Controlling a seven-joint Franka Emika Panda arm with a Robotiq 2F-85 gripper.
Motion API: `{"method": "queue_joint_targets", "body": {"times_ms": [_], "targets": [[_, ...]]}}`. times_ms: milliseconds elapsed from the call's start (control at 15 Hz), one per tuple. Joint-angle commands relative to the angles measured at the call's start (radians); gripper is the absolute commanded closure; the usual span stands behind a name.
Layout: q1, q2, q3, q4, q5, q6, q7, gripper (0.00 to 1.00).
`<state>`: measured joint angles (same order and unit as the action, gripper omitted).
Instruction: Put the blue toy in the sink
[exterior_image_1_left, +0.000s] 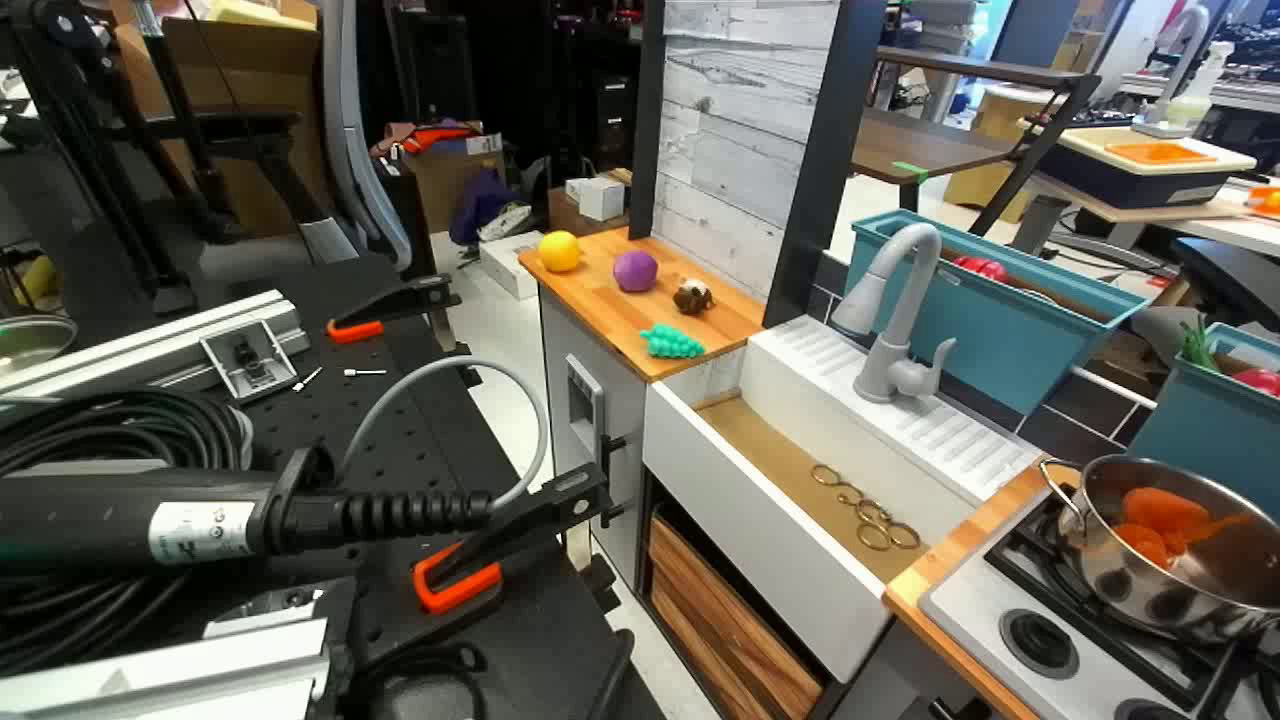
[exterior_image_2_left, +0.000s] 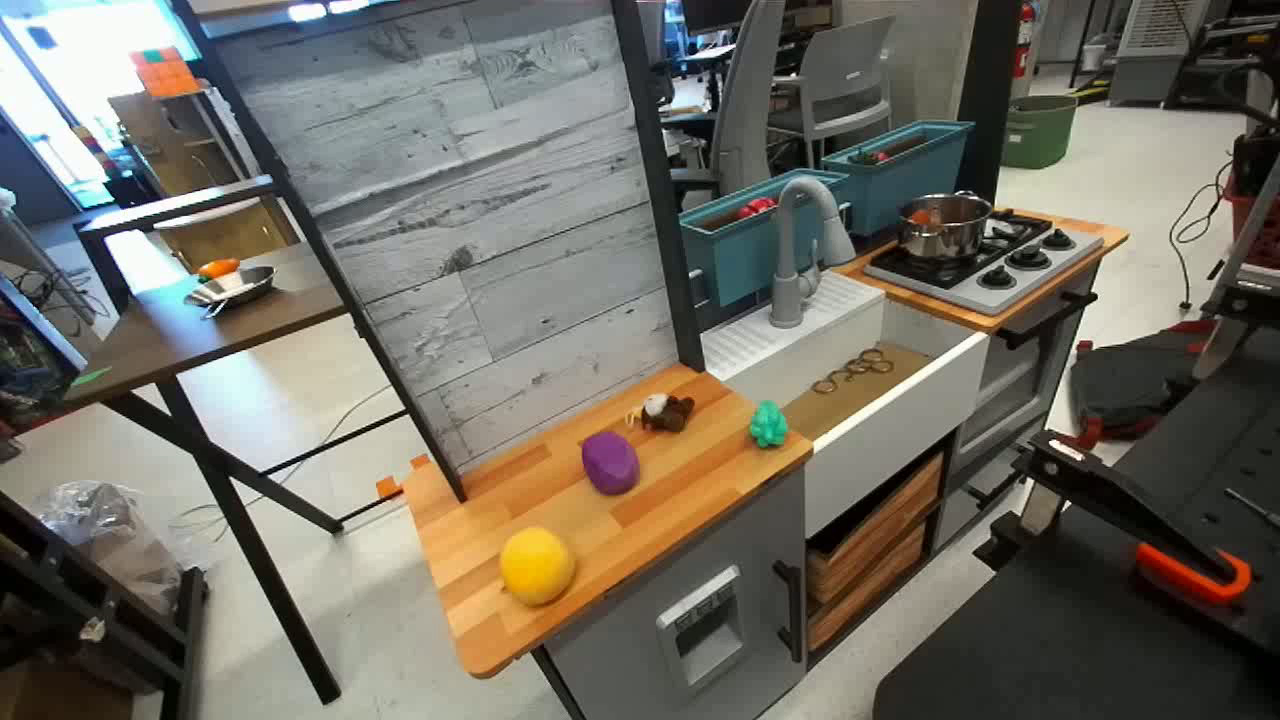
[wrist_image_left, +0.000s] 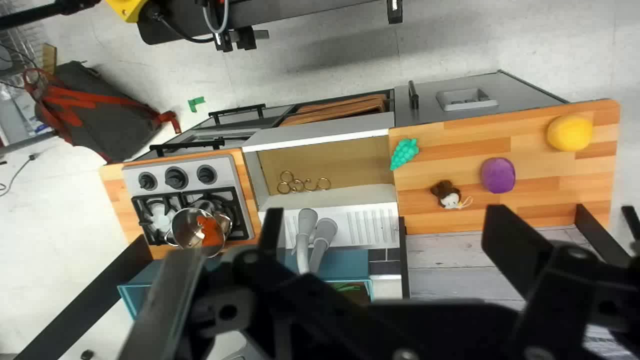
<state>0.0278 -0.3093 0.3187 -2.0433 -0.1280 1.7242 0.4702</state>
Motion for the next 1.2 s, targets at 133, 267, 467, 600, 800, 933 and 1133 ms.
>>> {"method": "queue_joint_targets", "body": {"times_ms": [133, 267, 467, 600, 800, 933, 1133], "targets": [[0.03, 0.004, -0.025, 0.005, -0.009, -0.003, 0.007, 0.0], [0.03, 0.004, -0.025, 0.005, -0.009, -0.003, 0.007, 0.0], [0.03, 0.004, -0.025, 0.005, -0.009, -0.003, 0.007, 0.0], [0.031, 0.042, -0.025, -0.008, -0.011, 0.035, 0.027, 0.0], [0.029, 0.111, -0.025, -0.057, 0.0, 0.141, 0.085, 0.0], [0.028, 0.192, -0.026, -0.092, -0.011, 0.243, 0.156, 0.0], [0.032, 0.332, -0.057, -0.128, -0.018, 0.413, 0.285, 0.0]]}}
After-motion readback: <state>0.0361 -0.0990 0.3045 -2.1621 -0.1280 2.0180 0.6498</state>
